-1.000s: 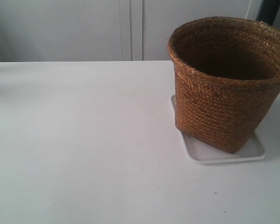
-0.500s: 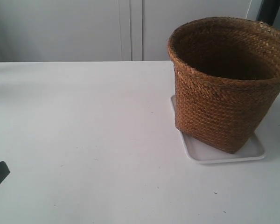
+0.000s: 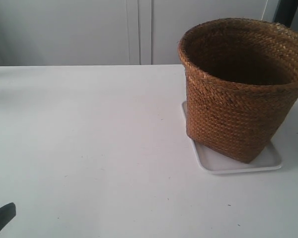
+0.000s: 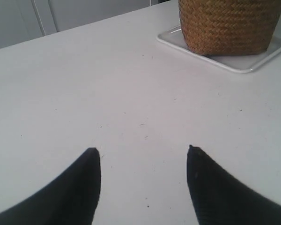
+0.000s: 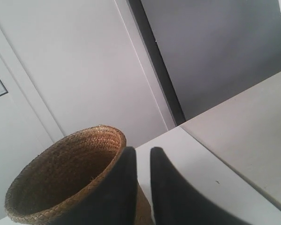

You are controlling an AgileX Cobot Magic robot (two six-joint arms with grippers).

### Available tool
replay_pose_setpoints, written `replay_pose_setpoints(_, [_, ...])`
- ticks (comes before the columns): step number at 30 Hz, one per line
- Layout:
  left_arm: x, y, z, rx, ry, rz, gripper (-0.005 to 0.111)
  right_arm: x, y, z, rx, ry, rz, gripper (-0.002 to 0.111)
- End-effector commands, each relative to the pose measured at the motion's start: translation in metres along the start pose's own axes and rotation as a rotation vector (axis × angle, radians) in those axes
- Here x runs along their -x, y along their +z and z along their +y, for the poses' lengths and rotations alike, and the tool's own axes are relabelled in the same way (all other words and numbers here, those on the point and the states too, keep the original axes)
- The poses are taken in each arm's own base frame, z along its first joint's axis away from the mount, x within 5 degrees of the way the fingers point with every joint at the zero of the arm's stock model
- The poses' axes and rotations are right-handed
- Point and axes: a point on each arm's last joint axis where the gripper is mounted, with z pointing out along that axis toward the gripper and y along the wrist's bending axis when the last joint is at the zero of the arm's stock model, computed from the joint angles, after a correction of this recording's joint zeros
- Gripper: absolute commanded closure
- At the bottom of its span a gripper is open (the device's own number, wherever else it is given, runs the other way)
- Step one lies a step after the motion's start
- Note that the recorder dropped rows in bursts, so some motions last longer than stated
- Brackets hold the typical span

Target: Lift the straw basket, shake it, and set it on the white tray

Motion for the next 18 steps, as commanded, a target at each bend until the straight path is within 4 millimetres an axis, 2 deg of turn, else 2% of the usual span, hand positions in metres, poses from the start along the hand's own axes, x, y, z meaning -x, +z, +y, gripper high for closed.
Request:
replay_pose_setpoints(1, [0.0,0.0,0.0,-0.005,-0.128,-0.011,0.048,-0.001,0.0,0.0,-0.008,-0.01,0.002,0.097])
replay_pose_setpoints(5, [0.0,-0.002,0.0,0.007,-0.248,-0.018,0.048,-0.001,0.0,0.0,-0.008,-0.01,0.002,0.097])
replay_pose_setpoints(8, [-0.002,-0.007,0.006,0.096,-0.303,-0.034,0.048,-0.001,0.0,0.0,-0.008,-0.01,0.002,0.097])
replay_pose_setpoints(14, [-0.007,-0.02,0.016,0.287,-0.271,-0.086,0.048,-0.001,0.0,0.0,-0.008,-0.01,0.002,0.097])
replay_pose_setpoints(18, [-0.01,-0.021,0.021,0.385,-0.276,-0.065,0.048,-0.001,0.0,0.0,-0.007,-0.01,0.0,0.097])
